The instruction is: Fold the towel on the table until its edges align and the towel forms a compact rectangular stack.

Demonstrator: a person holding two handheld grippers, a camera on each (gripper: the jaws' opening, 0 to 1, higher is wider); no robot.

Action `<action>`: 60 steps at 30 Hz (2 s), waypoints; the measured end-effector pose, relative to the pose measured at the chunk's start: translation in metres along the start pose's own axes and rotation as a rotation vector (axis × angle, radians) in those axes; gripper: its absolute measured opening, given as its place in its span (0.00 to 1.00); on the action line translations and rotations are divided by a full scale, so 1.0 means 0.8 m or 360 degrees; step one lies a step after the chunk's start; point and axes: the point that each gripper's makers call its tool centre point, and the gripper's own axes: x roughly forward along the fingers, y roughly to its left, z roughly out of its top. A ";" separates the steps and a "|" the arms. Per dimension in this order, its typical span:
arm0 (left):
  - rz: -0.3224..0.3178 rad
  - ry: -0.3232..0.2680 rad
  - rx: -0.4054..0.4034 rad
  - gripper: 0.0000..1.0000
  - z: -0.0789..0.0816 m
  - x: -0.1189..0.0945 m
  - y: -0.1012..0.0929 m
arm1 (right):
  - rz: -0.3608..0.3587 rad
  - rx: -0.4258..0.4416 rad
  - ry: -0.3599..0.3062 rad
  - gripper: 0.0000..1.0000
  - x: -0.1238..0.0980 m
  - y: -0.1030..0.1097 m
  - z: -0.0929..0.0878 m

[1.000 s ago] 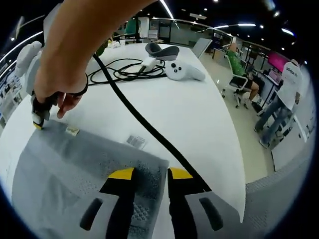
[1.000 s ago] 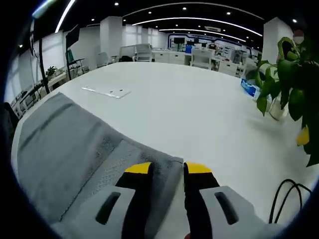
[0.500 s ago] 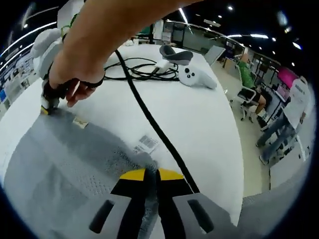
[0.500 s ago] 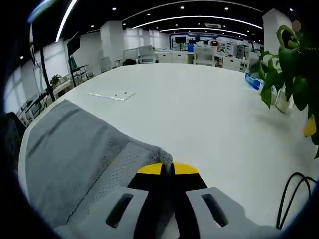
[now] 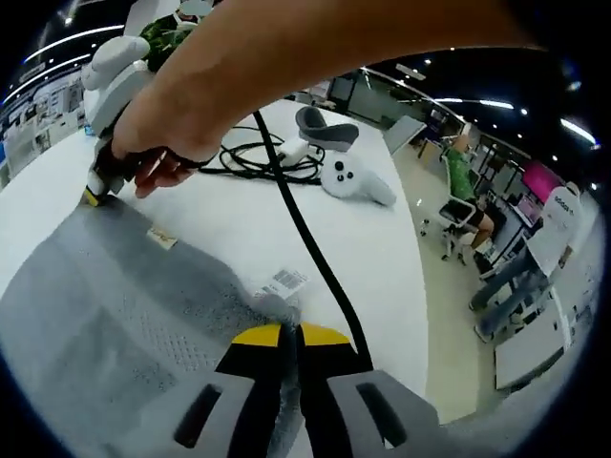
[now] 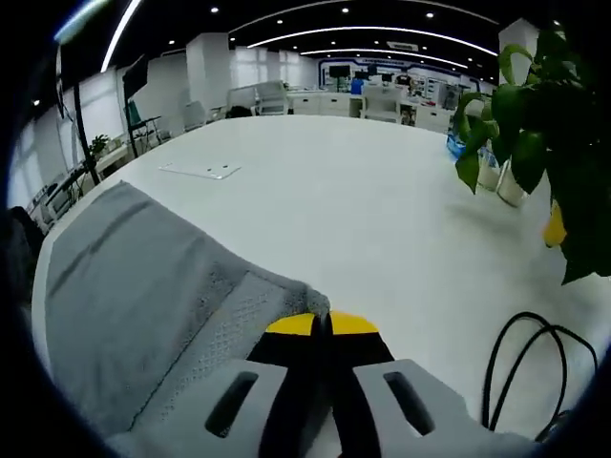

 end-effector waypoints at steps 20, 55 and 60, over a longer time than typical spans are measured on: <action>0.0063 -0.0246 -0.0061 0.03 0.074 -0.037 -0.010 | -0.0063 -0.0024 -0.0026 0.00 -0.064 -0.028 0.046; 0.0286 -0.0595 0.0010 0.03 0.106 -0.234 0.010 | -0.0081 -0.0039 -0.0172 0.00 -0.112 0.063 0.192; 0.0314 -0.0675 0.0006 0.03 0.114 -0.266 0.011 | -0.0076 -0.0056 -0.0207 0.00 -0.118 0.080 0.222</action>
